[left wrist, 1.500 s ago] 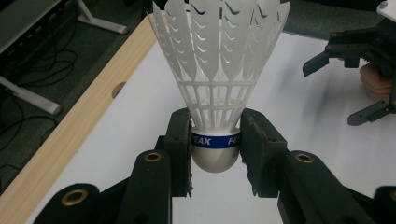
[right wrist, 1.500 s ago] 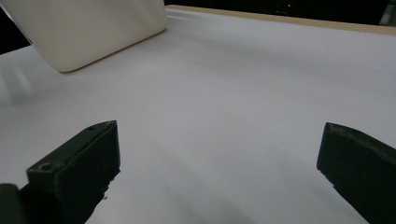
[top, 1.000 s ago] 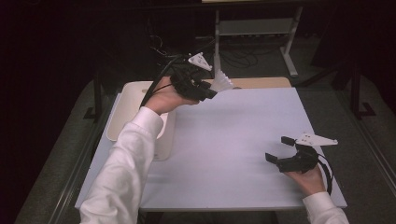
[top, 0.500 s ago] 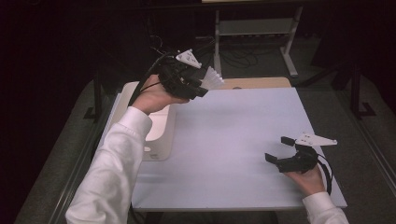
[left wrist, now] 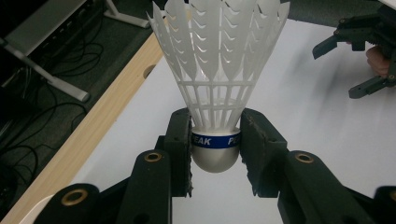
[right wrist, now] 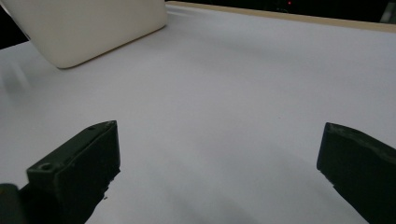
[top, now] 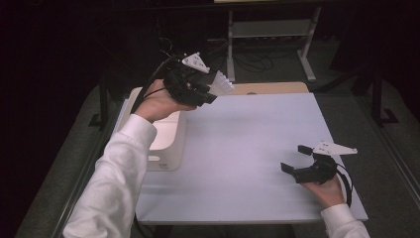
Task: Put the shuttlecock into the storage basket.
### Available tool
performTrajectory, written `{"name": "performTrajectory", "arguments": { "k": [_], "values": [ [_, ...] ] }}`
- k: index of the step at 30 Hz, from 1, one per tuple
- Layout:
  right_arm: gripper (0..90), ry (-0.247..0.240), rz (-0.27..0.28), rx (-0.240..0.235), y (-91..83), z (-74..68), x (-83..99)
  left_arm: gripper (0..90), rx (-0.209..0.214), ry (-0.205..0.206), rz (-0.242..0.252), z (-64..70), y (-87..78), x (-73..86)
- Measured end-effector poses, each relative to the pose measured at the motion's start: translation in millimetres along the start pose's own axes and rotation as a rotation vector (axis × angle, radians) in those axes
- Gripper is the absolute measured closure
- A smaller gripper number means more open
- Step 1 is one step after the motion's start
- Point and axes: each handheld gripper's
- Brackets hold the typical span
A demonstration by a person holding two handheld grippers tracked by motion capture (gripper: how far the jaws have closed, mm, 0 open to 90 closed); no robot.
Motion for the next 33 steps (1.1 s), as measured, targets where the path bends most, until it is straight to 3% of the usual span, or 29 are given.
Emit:
{"name": "performTrajectory", "arguments": {
  "k": [18,33],
  "values": [
    [0.0,-0.004,0.001,0.001,0.0,-0.7,-0.2,64.9,-0.037,-0.018,-0.018,-5.1,-29.9,8.5],
    [0.0,-0.006,-0.011,0.004,1.1,-1.4,0.0,64.9,-0.067,-0.053,-0.052,-13.4,-52.0,31.9]
  ]
}}
Point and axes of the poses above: each handheld gripper's, and its own axes: y roughly forward along the jaws, x roughly out of its underside, z roughly to its right, and after that the axes turned 2 degrees about x, right-handed
